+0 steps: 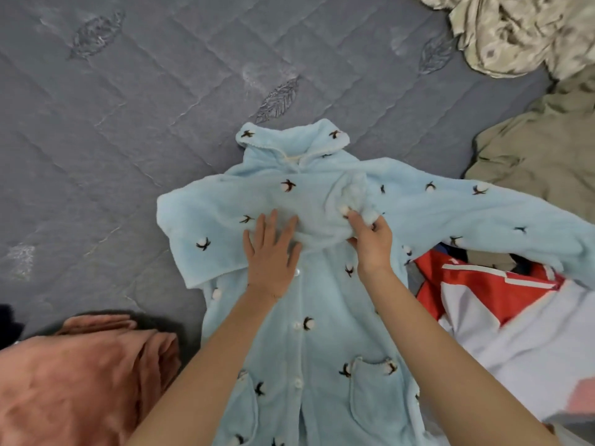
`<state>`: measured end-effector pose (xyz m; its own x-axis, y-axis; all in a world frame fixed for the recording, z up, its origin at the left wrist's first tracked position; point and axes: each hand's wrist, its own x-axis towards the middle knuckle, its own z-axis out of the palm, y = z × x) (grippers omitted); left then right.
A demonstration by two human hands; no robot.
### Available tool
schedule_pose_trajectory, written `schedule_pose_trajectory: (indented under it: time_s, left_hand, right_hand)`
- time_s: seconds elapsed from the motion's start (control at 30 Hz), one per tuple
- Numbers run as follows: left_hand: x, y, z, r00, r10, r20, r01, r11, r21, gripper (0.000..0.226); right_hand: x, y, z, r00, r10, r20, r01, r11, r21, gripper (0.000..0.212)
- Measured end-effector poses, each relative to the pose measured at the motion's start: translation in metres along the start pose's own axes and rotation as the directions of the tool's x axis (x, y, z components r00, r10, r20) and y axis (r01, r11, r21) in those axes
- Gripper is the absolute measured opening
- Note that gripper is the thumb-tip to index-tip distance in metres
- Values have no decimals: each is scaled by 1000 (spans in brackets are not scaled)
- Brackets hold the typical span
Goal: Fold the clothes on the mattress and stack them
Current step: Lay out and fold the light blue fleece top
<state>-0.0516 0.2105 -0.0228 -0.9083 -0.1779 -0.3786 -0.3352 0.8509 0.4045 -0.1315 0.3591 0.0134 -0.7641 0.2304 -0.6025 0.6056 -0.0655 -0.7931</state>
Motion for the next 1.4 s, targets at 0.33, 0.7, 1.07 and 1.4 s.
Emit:
schedule_pose_trajectory:
  time_s: [0.33,0.7,1.07,1.4]
  left_hand:
    - [15,14,49,1000,20,17,-23,986,165,59]
    - [32,103,42,992,119,-39,-109,973,202,55]
    - [63,232,51,951,309,-35,-288,918,271,56]
    - [74,325,98,914,405,33,-391,855,341,59]
  right_hand:
    - [49,32,-58,982,-130,-138,63,909,-413,21]
    - [66,-17,-109,918,-343,197,355,495,-793,64]
    - [103,-74,-242,914,-359,191,273,192,-943,65]
    - [141,-89,-365,947,-320,11,97,254,-962,61]
